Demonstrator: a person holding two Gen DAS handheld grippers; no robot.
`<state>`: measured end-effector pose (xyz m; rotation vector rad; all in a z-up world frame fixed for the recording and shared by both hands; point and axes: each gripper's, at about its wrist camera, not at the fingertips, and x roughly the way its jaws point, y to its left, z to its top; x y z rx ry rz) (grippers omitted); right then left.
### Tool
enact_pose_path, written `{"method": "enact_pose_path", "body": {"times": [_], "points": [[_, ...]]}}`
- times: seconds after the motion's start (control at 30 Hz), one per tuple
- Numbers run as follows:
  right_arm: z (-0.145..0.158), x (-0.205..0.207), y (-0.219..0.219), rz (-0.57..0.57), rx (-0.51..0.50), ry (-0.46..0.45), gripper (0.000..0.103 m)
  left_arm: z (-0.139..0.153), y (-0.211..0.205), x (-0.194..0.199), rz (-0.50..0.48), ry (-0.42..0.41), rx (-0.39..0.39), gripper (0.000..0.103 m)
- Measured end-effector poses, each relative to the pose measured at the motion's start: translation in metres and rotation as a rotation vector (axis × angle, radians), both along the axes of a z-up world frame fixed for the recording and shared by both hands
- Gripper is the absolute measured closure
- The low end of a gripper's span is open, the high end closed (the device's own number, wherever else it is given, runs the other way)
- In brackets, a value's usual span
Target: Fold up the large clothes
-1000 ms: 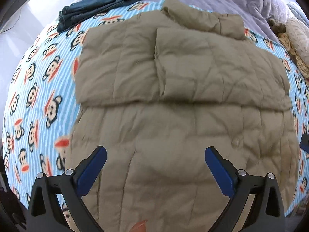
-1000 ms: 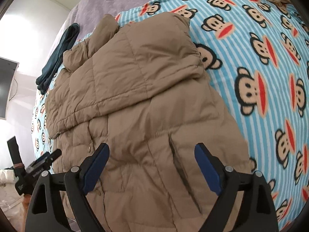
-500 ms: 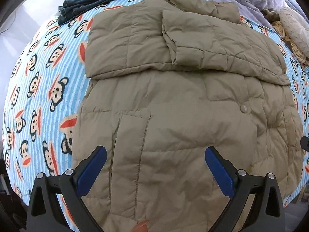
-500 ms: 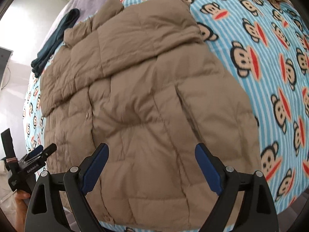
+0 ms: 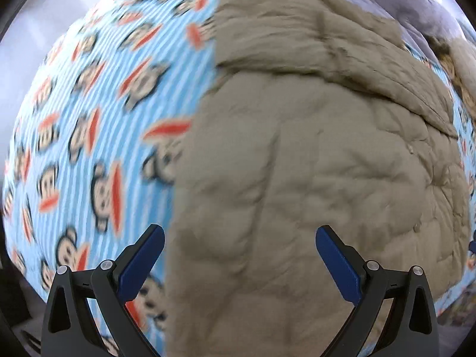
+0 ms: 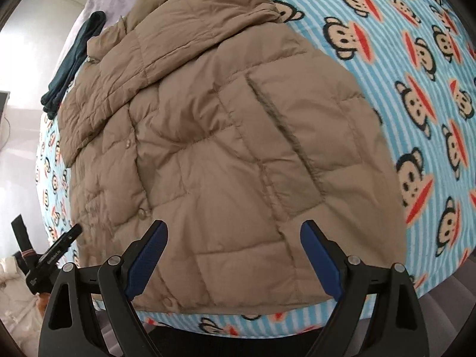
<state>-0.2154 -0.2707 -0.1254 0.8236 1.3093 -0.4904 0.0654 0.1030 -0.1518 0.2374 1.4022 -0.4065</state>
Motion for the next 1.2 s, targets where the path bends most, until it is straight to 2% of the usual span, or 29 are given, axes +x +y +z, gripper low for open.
{"method": "enact_pose_path", "body": {"times": [0.1,0.17,0.23,0.33,0.43,0.53,0.7,0.83,0.93,0.97,1.0,1.03,1.07,1.1,1.13,1.17,1.2], "points": [[0.000,-0.017,-0.013,-0.043,-0.002,-0.012,0.011,-0.003,0.044,-0.007,0.081,0.029,-0.056,0.001],[0.001,-0.034,-0.024,-0.089,0.002,-0.027,0.011,-0.011,0.065,-0.010,0.114,0.060,-0.058,0.001],[0.002,-0.057,-0.037,-0.139,-0.007,-0.033,0.011,-0.022,0.088,-0.015,0.151,0.122,-0.095,0.001],[-0.002,-0.086,-0.054,-0.188,-0.024,-0.007,0.011,-0.041,0.110,-0.021,0.202,0.230,-0.167,0.001],[-0.011,-0.112,-0.068,-0.234,-0.025,0.018,0.011,-0.048,0.116,-0.028,0.228,0.259,-0.216,0.001],[-0.030,-0.134,-0.077,-0.301,0.071,-0.013,0.011,-0.049,0.109,-0.044,0.208,0.281,-0.256,0.001],[-0.061,-0.150,-0.073,-0.390,0.263,-0.117,0.011,-0.053,0.083,-0.064,0.156,0.344,-0.321,0.001],[-0.080,-0.140,-0.052,-0.388,0.391,-0.188,0.011,-0.058,0.065,-0.064,0.137,0.355,-0.284,0.001],[-0.086,-0.127,-0.035,-0.380,0.441,-0.241,0.010,-0.059,0.055,-0.065,0.113,0.348,-0.244,0.003],[-0.087,-0.122,-0.029,-0.384,0.450,-0.258,0.010,-0.059,0.052,-0.065,0.102,0.347,-0.236,0.014],[-0.087,-0.119,-0.026,-0.388,0.456,-0.270,0.010,-0.057,0.052,-0.065,0.090,0.344,-0.230,0.032],[-0.087,-0.114,-0.022,-0.397,0.462,-0.288,0.010,-0.055,0.050,-0.066,0.079,0.344,-0.238,0.044],[-0.084,-0.113,-0.021,-0.401,0.465,-0.301,0.010,-0.052,0.049,-0.065,0.069,0.354,-0.262,0.066],[-0.082,-0.108,-0.019,-0.407,0.462,-0.316,0.012,-0.046,0.048,-0.063,0.066,0.364,-0.293,0.076],[-0.076,-0.104,-0.018,-0.410,0.443,-0.320,0.014,-0.040,0.048,-0.061,0.059,0.363,-0.308,0.078],[-0.073,-0.099,-0.019,-0.411,0.425,-0.317,0.031,-0.033,0.047,-0.059,0.046,0.353,-0.320,0.081],[-0.067,-0.094,-0.020,-0.407,0.403,-0.303,0.061,-0.022,0.045,-0.056,0.024,0.336,-0.339,0.081]]}}
